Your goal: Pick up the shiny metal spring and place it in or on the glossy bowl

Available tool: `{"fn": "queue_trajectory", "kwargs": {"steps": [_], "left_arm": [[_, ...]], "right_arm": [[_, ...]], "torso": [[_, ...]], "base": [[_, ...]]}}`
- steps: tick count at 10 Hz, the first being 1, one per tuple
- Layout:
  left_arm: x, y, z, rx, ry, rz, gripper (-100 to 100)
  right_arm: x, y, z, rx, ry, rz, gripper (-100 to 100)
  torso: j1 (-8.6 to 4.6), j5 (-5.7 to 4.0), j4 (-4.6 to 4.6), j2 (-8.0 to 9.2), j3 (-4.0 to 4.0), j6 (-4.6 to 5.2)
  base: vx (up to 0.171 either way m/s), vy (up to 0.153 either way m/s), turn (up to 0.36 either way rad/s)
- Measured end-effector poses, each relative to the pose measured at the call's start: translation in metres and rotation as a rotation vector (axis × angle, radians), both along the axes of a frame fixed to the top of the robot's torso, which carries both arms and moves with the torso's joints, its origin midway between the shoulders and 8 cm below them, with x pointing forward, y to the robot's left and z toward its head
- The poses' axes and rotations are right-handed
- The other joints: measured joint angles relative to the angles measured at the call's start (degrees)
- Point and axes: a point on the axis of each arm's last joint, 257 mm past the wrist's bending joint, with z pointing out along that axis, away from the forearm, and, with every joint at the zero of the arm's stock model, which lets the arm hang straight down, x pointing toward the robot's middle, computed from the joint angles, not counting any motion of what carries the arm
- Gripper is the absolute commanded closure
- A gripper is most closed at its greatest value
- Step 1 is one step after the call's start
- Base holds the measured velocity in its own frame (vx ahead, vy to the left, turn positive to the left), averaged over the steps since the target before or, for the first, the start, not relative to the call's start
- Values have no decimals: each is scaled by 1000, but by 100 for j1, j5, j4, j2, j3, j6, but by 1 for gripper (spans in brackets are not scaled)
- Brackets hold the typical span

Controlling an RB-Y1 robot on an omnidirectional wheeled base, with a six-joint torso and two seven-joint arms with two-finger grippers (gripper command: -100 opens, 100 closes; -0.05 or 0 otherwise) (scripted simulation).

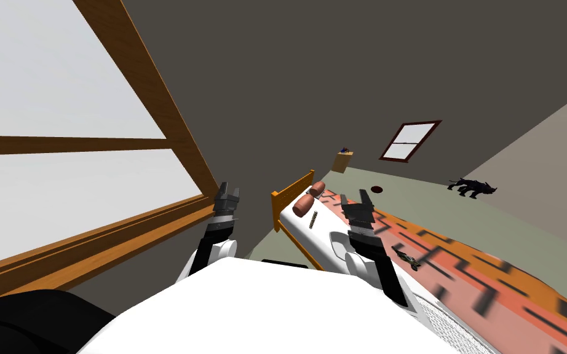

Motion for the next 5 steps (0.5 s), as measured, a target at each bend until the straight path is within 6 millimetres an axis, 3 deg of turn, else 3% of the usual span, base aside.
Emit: {"fn": "queue_trajectory", "kwargs": {"steps": [5], "left_arm": [[0,0,0,0,0,0,0]], "right_arm": [[26,-12,-52,98,155,17,-100]], "torso": [[3,1,1,5,3,0]], "base": [[20,2,-12]]}}
